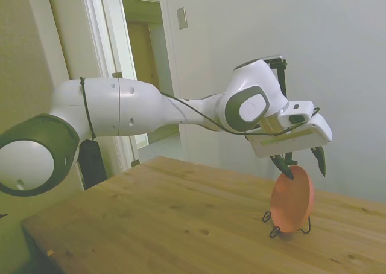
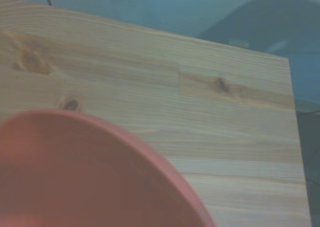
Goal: Unload the plate
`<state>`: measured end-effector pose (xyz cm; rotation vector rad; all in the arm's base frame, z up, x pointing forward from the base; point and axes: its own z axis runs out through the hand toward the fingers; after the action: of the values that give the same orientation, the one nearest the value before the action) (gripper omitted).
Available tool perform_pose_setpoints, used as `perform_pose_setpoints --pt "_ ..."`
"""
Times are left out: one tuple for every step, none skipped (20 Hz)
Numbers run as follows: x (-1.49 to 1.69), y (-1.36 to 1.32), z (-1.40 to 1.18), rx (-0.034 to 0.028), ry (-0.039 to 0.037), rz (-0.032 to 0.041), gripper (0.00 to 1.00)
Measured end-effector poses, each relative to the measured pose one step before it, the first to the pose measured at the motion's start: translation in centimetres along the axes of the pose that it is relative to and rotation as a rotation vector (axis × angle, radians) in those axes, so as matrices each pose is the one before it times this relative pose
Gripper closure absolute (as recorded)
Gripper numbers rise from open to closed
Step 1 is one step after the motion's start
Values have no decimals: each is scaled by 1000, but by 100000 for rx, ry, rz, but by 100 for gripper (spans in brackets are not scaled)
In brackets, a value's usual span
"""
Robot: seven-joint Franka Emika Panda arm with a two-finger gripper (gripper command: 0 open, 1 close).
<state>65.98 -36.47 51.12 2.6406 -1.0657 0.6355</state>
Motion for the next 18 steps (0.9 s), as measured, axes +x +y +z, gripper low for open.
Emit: perform_pose_setpoints --pt "49 87 242 -55 539 -810 100" --pt "3 53 216 -98 180 -379 100" --pt "4 52 153 -62 123 -376 100" --pt "-9 13 134 -55 68 -486 100" --pt "3 30 130 -161 169 -690 100" --pt "-1 31 128 -240 149 -716 100" --pt "-1 53 143 -286 142 -761 100" --pt "17 38 128 -307 359 -681 100" --pt "15 -17 105 -221 427 -605 100" --pt "10 -3 89 -335 329 -486 100" --pt "8 16 58 -304 224 -385 100" --pt "9 32 28 -138 143 -269 100" --pt "13 58 13 -109 124 -209 100" --pt "11 68 18 -91 108 -91 100" --pt "-3 56 38 -51 77 -184 100" --pt "-29 23 71 0 71 -303 100" --pt "-48 9 93 7 21 -212 100" --pt "-72 -16 110 5 -102 -276 100"
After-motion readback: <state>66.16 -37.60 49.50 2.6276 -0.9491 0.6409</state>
